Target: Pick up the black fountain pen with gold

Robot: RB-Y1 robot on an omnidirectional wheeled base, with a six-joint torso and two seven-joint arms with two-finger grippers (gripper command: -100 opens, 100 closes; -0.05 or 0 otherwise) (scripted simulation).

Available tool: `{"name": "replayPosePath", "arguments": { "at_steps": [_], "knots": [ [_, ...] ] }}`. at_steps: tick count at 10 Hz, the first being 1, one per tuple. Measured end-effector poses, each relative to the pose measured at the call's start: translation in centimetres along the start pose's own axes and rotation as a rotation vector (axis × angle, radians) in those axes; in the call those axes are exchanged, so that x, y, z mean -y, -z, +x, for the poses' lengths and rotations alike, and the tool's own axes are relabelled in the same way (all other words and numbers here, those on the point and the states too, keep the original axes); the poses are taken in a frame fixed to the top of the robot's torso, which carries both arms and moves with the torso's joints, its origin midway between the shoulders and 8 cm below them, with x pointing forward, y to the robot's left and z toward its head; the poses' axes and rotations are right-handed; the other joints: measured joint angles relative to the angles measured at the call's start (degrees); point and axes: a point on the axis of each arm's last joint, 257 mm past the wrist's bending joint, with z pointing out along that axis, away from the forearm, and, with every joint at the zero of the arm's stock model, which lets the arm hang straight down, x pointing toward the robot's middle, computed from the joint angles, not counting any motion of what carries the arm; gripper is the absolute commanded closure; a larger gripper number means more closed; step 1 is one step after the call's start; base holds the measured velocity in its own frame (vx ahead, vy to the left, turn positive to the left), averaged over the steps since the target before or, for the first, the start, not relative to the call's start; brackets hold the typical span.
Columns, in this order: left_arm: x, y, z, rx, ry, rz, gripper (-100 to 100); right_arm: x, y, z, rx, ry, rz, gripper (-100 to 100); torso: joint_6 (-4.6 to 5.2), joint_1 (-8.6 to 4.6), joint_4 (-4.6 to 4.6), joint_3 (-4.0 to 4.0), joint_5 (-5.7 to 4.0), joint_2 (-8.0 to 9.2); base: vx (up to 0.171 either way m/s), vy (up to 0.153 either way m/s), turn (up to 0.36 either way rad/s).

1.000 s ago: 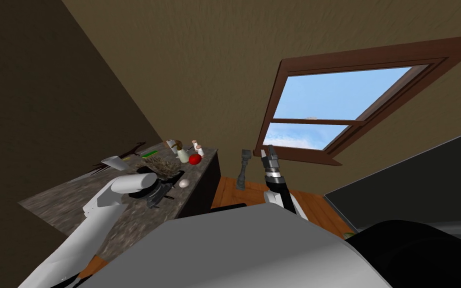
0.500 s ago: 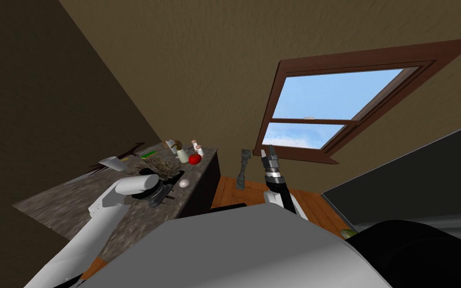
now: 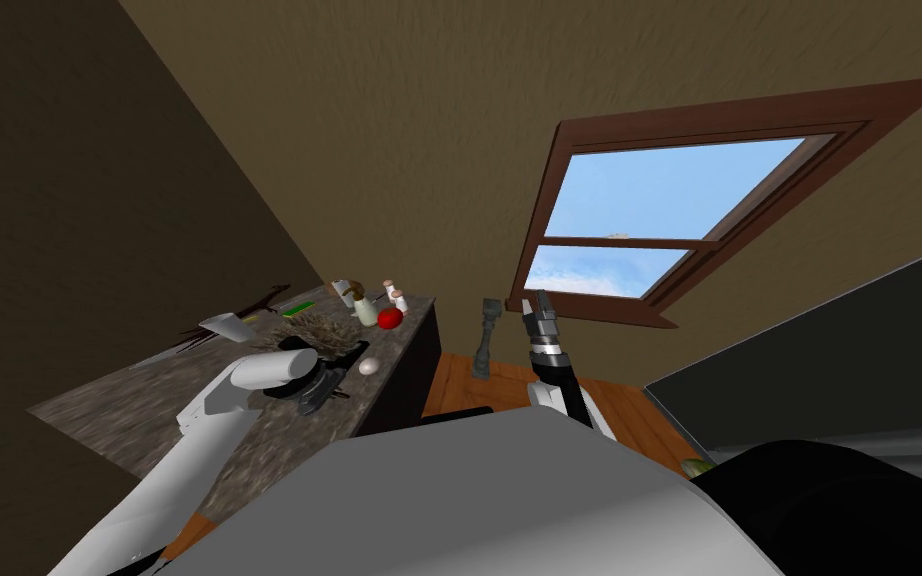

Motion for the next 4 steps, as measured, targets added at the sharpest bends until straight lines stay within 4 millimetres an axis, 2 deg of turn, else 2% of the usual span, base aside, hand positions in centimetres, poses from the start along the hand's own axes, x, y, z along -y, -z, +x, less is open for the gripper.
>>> {"name": "replayPosePath", "arguments": {
  "at_steps": [3,4],
  "knots": [
    [0.2,1.8,-0.2,0.001,-0.011,0.003,100,0.0,0.0,0.0,0.0,0.0,0.0,0,0.0,-0.11,0.0,-0.02,-0.04,-0.06,0.017,-0.018,0.034],
    [0.2,1.9,-0.2,0.0,-0.011,0.002,0,0.0,0.0,0.0,0.0,0.0,0.0,0,0.01,-0.06,-0.01,-0.02,-0.01,-0.03,0.0,0.0,0.0]
  ]
}}
